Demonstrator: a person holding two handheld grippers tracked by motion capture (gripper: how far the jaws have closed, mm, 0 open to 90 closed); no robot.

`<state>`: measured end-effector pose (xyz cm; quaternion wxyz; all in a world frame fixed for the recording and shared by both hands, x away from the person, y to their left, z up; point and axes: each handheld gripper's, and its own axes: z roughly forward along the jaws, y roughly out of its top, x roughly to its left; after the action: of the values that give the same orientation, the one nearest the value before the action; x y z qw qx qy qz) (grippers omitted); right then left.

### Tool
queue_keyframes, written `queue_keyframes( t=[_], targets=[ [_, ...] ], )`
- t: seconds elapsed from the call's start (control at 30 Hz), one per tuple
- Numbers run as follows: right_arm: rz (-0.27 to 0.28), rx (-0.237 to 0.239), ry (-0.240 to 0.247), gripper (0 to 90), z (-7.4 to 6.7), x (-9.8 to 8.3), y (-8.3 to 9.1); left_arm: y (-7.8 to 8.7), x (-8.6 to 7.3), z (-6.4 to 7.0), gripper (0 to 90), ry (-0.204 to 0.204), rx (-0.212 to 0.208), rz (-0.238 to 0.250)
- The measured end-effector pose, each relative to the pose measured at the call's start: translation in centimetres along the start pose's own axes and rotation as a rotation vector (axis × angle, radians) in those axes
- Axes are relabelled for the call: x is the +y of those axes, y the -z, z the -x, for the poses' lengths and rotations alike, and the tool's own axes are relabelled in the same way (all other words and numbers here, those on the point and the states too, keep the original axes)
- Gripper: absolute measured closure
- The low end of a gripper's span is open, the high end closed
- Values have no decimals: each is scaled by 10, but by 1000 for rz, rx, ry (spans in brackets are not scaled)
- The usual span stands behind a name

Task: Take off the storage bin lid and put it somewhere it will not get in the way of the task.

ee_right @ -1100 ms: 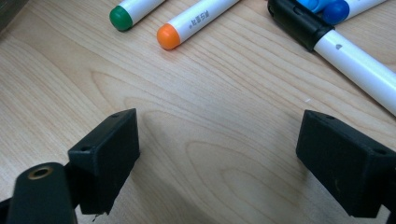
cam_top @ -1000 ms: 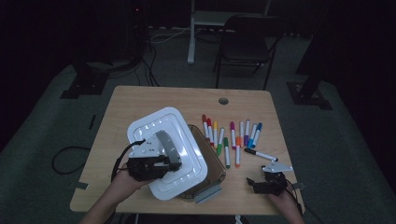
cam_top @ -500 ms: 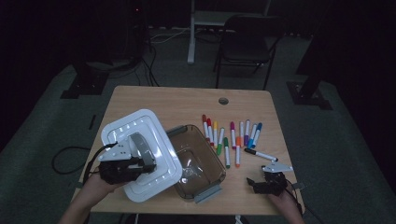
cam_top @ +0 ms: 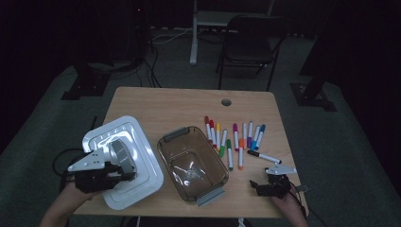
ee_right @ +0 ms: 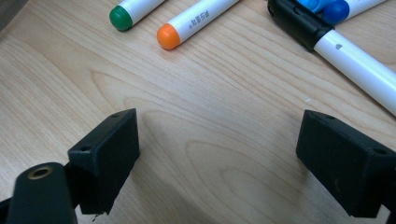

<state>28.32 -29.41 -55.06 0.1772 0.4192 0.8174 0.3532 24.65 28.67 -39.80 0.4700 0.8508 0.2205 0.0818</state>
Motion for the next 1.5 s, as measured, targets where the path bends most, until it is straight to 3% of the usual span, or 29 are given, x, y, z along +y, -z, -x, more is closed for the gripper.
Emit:
queue_keyframes(
  t=[0.33,0.63,0.93,1.07,1.5],
  targets=[
    [0,0,0,132,0,0,0,-16,-32,-22,752,50,-23,-36],
    [0,0,0,132,0,0,0,-52,-54,-41,751,101,-66,-99],
    [0,0,0,132,0,0,0,-84,-66,-55,744,116,-114,-153],
    [0,0,0,132,0,0,0,-95,-71,-61,745,105,-131,-171],
    [0,0,0,132,0,0,0,-120,-82,-82,679,178,-152,-135]
  ],
)
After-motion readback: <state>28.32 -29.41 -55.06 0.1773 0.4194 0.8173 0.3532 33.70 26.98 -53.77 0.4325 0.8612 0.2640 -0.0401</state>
